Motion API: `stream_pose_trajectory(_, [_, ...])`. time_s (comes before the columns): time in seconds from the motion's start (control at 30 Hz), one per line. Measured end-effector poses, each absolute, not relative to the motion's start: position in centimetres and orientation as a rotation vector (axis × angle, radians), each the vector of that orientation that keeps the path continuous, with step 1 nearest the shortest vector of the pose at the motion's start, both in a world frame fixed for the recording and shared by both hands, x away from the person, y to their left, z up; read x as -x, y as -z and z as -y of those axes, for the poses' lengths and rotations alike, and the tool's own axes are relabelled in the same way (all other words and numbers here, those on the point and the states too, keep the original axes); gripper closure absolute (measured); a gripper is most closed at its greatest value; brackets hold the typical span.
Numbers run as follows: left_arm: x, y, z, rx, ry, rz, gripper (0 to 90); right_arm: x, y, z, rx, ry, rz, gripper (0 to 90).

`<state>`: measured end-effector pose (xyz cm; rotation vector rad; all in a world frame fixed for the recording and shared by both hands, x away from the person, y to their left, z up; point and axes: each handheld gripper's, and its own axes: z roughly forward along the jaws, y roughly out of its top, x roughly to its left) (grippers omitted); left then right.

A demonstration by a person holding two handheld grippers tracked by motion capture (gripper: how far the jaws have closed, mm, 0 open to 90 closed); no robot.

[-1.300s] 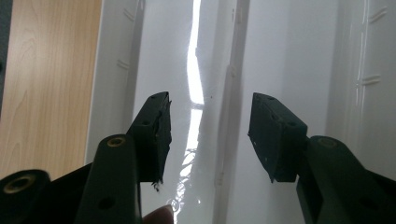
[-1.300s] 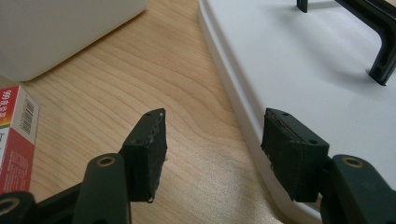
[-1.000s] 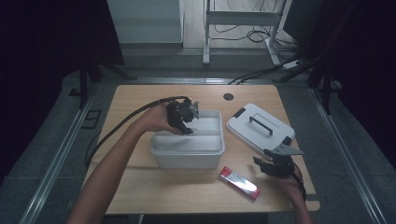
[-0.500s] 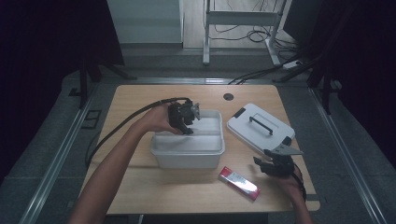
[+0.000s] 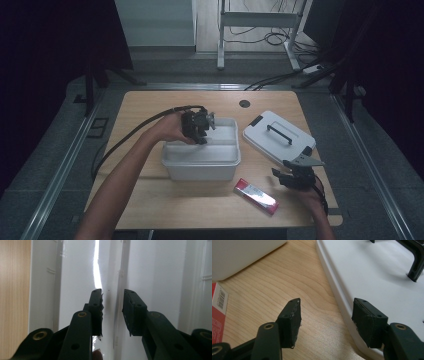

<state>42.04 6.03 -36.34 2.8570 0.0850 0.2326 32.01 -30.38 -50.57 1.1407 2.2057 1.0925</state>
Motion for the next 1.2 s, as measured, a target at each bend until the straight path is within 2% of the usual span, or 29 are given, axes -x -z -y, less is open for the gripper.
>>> stream_pose_trajectory(0.2, [-42.08,36.65,-5.85,-2.867,-0.220,-0.077,72.3,-32.01,50.56,30.43,-1.138,-1.092,-2.209,40.2])
stream_pose_trajectory(0.57, [-42.22,36.97,-5.75,-2.877,-0.193,-0.058,83.6,-31.94,50.46,30.51,-1.140,-1.098,-2.198,40.3])
stream_pose_trajectory(1.2, [-42.10,36.66,-6.01,-2.848,-0.165,-0.066,87.3,-31.81,50.15,30.64,-1.134,-1.100,-2.184,40.1])
